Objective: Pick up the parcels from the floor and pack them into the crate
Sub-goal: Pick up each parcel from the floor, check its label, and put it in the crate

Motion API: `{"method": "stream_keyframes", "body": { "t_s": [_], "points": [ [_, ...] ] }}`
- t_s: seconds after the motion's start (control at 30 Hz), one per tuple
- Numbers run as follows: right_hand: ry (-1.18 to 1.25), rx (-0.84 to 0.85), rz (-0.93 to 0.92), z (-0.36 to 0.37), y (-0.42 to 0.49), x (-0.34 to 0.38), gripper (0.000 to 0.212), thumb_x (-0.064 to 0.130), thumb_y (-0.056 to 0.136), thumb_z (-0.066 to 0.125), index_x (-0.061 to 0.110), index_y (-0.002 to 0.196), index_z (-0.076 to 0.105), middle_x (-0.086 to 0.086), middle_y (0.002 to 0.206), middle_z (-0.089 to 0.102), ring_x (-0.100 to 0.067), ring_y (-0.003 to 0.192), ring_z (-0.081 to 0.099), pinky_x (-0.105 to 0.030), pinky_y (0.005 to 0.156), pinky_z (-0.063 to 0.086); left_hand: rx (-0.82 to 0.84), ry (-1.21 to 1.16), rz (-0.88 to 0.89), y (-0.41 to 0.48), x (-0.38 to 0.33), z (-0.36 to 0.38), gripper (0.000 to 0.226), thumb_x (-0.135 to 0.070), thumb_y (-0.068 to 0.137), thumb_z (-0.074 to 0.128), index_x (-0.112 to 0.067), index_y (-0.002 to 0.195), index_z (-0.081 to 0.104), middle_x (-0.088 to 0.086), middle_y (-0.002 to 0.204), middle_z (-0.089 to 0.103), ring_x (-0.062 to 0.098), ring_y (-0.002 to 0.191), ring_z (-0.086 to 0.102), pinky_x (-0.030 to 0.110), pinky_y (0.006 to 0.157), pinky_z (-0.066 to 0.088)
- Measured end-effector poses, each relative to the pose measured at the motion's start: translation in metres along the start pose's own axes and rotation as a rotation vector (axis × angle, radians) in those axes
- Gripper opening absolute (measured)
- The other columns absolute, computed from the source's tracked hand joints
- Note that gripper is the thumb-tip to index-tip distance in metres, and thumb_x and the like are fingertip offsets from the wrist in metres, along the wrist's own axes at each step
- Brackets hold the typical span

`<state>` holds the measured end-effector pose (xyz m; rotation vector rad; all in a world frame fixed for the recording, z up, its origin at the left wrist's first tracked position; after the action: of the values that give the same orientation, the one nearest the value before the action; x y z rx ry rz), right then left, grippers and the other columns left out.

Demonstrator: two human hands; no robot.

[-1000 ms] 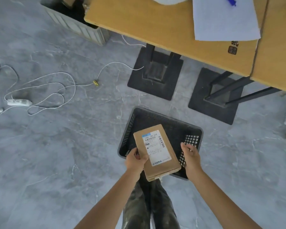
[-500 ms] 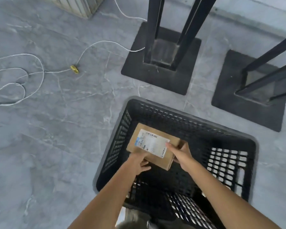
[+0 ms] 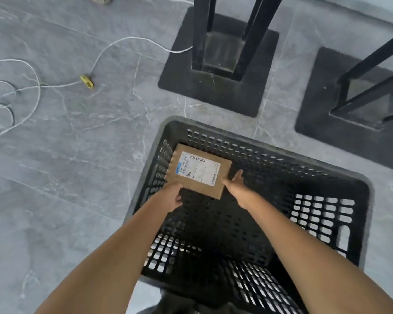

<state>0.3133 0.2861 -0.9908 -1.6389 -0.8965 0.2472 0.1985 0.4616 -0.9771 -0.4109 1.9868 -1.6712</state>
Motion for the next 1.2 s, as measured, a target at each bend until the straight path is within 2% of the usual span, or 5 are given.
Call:
{"method": "stream_keyframes", "body": {
  "t_s": [0.23, 0.37, 0.53, 0.87, 1.2],
  "points": [
    [-0.269, 0.084, -0.172, -0.077, -0.182, 0.013, 0.042, 0.029, 0.100, 0.043, 0.016, 0.139, 0.041, -0.008, 0.141, 0.046, -0.024, 0.127, 0.046, -0.035, 0.106, 0.037, 0.045, 0.660, 0.315, -0.190, -0.062, 0.006, 0.039, -0.017, 0.099, 0.034, -0.007, 0.135, 0.045, 0.007, 0.116, 0.061, 0.008, 0.067, 0.048, 0.016, 0.050, 0.040],
    [-0.292, 0.115, -0.326, -0.130, -0.340, 0.094, 0.022, 0.021, 0.098, 0.045, 0.019, 0.116, 0.057, -0.001, 0.101, 0.065, -0.023, 0.106, 0.061, -0.041, 0.100, 0.046, 0.080, 0.924, 0.524, -0.369, -0.131, 0.014, 0.031, -0.013, 0.094, 0.043, 0.003, 0.113, 0.061, 0.022, 0.117, 0.063, 0.030, 0.095, 0.062, 0.026, 0.067, 0.047],
    [-0.430, 0.001, -0.646, -0.222, -0.569, 0.240, 0.033, 0.023, 0.098, 0.044, 0.017, 0.128, 0.055, 0.003, 0.120, 0.061, -0.015, 0.112, 0.056, -0.025, 0.094, 0.041, 0.173, 1.353, 0.883, -0.636, -0.232, 0.058, 0.025, -0.018, 0.094, 0.040, -0.009, 0.091, 0.063, 0.013, 0.098, 0.062, 0.029, 0.098, 0.060, 0.031, 0.075, 0.043],
    [0.160, -0.826, -1.146, -0.469, -0.905, 0.322, 0.026, 0.017, 0.098, 0.046, 0.017, 0.123, 0.055, 0.006, 0.110, 0.063, -0.007, 0.105, 0.057, -0.022, 0.087, 0.045, -0.052, 1.059, 1.782, -1.022, -0.342, 0.101, 0.039, -0.029, 0.095, 0.045, -0.017, 0.132, 0.040, 0.006, 0.132, 0.048, 0.023, 0.123, 0.043, 0.040, 0.094, 0.044],
    [0.504, -1.104, -0.996, -0.553, -0.936, 0.148, 0.025, 0.024, 0.098, 0.046, 0.023, 0.123, 0.051, 0.002, 0.115, 0.061, -0.011, 0.108, 0.057, -0.024, 0.087, 0.046, 0.156, 1.070, 1.960, -1.074, -0.241, 0.213, 0.057, -0.040, 0.093, 0.048, -0.020, 0.142, 0.030, 0.005, 0.141, 0.036, 0.028, 0.141, 0.016, 0.048, 0.112, 0.025]
  ]
}}
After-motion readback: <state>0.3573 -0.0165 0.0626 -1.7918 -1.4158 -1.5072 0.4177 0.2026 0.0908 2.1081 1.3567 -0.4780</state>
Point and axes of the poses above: each hand's wrist, its own y-axis towards the middle knuckle, its own z-axis out of the palm, x = y × z, the point moved 9 cm from there along y, towards the middle knuckle
